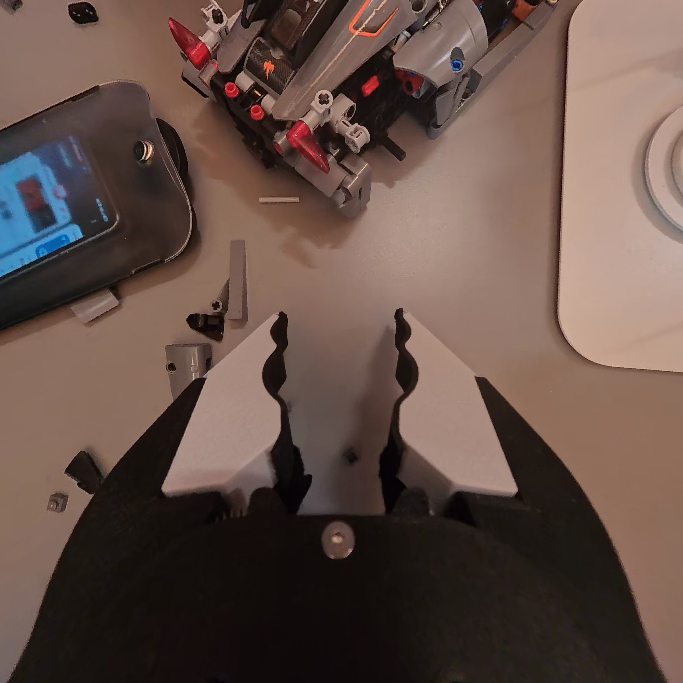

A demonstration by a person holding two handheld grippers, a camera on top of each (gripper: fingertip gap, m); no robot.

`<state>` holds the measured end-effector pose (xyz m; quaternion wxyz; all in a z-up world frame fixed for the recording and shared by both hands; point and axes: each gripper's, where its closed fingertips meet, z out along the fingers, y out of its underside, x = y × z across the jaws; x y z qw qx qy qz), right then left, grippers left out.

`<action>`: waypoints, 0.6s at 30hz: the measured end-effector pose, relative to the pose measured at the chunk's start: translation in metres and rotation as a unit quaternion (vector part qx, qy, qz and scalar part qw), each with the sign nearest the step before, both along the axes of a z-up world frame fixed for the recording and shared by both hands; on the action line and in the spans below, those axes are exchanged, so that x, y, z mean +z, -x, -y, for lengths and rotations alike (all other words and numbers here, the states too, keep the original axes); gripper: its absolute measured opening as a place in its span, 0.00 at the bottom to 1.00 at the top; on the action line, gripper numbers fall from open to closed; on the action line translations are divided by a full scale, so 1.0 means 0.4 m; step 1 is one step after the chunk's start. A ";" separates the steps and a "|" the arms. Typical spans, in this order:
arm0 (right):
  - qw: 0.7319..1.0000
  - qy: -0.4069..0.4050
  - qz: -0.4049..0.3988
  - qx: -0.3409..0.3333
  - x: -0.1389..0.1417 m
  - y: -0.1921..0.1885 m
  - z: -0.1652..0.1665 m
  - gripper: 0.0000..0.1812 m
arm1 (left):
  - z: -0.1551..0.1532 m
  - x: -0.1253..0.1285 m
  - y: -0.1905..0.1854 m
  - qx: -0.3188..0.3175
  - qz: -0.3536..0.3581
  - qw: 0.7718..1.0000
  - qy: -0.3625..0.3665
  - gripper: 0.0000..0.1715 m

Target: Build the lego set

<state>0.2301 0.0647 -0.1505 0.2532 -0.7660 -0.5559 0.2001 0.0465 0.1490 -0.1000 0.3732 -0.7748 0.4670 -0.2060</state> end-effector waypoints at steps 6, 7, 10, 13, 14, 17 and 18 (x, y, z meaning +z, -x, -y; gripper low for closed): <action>1.000 0.001 0.003 0.003 -0.005 0.003 0.003 0.32 | 0.011 -0.043 0.015 0.000 -0.035 0.999 -0.003 0.00; 1.000 0.001 0.003 0.002 -0.005 0.002 0.003 0.32 | 0.014 -0.046 0.015 -0.002 -0.039 0.999 -0.001 0.00; 1.000 0.001 0.002 0.001 -0.004 0.001 0.001 0.32 | 0.016 -0.049 0.017 -0.002 -0.049 0.999 -0.004 0.00; 1.000 -0.002 0.002 0.001 0.000 0.001 0.001 0.32 | 0.011 -0.034 0.024 0.005 -0.046 0.999 -0.019 0.00; 1.000 -0.003 0.001 0.001 0.001 0.001 0.001 0.32 | 0.012 -0.030 0.026 0.005 -0.044 0.999 -0.019 0.00; 1.000 -0.003 -0.001 0.000 0.005 0.001 0.000 0.32 | 0.006 -0.020 0.035 0.011 -0.036 0.999 -0.025 0.00; 1.000 -0.004 0.000 0.000 0.005 0.001 0.000 0.32 | 0.009 -0.020 0.032 0.009 -0.029 0.999 -0.016 0.01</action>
